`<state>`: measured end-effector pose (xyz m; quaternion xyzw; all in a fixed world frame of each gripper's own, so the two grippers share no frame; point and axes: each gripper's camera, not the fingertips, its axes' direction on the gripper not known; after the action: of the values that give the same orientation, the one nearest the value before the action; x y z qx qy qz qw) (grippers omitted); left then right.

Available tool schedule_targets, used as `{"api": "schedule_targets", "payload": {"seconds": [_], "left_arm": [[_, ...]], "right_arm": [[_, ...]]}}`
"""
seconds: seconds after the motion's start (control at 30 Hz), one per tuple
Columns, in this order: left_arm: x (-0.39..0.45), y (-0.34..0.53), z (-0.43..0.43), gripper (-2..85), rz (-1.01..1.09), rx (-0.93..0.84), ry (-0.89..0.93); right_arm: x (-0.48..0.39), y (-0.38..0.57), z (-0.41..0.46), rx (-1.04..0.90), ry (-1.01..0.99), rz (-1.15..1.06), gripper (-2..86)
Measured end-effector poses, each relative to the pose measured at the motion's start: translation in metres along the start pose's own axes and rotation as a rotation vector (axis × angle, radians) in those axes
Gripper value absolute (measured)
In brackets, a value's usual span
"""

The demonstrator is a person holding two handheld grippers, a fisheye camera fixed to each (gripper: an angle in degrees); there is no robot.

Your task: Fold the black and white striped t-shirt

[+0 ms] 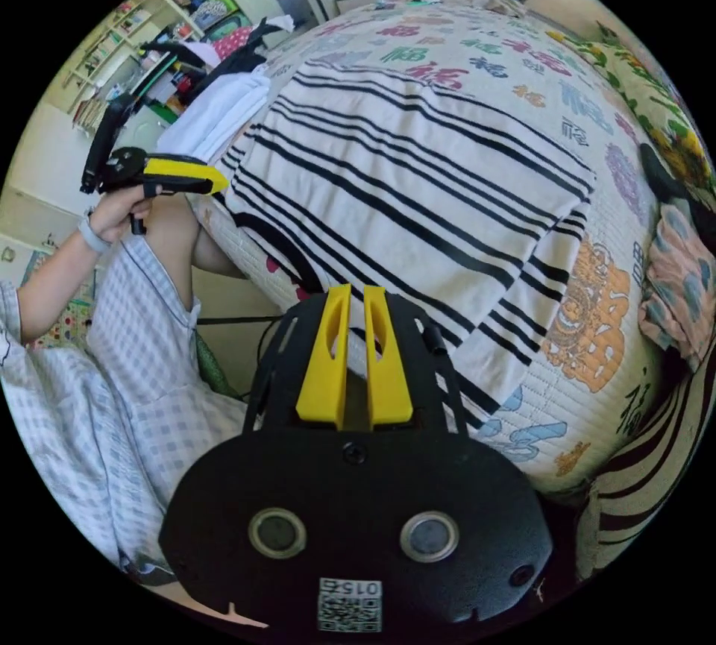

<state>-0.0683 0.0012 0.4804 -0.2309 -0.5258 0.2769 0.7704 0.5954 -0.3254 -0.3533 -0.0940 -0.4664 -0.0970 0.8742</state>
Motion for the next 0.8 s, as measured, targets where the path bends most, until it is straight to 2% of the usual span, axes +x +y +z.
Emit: {"api": "schedule_targets", "payload": {"seconds": [0.07, 0.17, 0.23, 0.37, 0.5, 0.57, 0.63, 0.7, 0.8], "left_arm": [[-0.016, 0.001, -0.028, 1.0, -0.012, 0.213, 0.135], [-0.029, -0.019, -0.047, 2.2, -0.043, 0.388, 0.184], [-0.028, -0.04, -0.044, 1.0, -0.047, 0.429, 0.176], [-0.01, -0.096, -0.021, 0.0, -0.049, 0.48, 0.024], [-0.017, -0.138, -0.001, 2.3, -0.061, 0.417, -0.131], [-0.041, -0.153, 0.008, 4.8, -0.026, 0.332, -0.269], [-0.069, -0.158, 0.012, 5.3, 0.01, 0.284, -0.321], [-0.102, -0.162, 0.015, 6.2, 0.023, 0.265, -0.248], [-0.145, -0.176, 0.023, 8.0, 0.037, 0.225, -0.061]], "right_arm": [[0.018, 0.006, -0.019, 0.099, -0.028, 0.056, 2.7], [0.049, 0.005, -0.048, 0.255, -0.103, 0.122, 0.8], [0.064, -0.012, -0.06, 0.384, -0.133, 0.169, 0.0], [0.063, -0.061, -0.048, 0.426, -0.014, 0.225, -0.3], [0.074, -0.113, -0.034, 0.369, 0.081, 0.223, 0.5], [0.087, -0.122, -0.036, 0.34, 0.118, 0.142, 2.4], [0.117, -0.122, -0.039, 0.267, 0.181, 0.043, 4.7], [0.148, -0.118, -0.04, 0.212, 0.178, 0.04, 5.7], [0.197, -0.117, -0.036, 0.111, 0.068, 0.068, 8.6]]}}
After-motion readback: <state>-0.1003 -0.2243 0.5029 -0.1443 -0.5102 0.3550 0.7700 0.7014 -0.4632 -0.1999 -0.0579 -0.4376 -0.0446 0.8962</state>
